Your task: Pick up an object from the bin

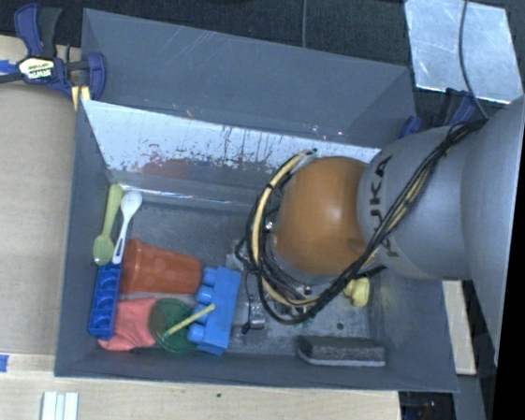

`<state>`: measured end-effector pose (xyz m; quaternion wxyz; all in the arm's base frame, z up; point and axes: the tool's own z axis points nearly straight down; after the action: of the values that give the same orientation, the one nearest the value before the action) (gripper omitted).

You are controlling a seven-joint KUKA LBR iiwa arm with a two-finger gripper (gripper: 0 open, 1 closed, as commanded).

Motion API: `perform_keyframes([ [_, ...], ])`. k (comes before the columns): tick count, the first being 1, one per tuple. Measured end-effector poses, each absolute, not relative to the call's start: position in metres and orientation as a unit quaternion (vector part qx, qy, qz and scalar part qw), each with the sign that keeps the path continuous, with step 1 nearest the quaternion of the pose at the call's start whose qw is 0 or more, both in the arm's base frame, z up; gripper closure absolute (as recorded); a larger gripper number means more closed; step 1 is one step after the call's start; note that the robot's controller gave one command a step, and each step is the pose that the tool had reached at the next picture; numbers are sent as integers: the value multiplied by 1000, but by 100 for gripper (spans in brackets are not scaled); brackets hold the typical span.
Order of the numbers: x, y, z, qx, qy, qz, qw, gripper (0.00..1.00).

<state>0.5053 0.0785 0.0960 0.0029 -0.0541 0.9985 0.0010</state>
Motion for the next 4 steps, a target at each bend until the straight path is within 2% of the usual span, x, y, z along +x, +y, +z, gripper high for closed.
perform_keyframes([
  [1,506,90,97,-57,998,1,5,0],
  [2,526,111,92,-51,999,1,6,0],
  [3,528,102,79,-65,998,0,5,0],
  [4,534,112,74,-77,997,1,8,100],
])
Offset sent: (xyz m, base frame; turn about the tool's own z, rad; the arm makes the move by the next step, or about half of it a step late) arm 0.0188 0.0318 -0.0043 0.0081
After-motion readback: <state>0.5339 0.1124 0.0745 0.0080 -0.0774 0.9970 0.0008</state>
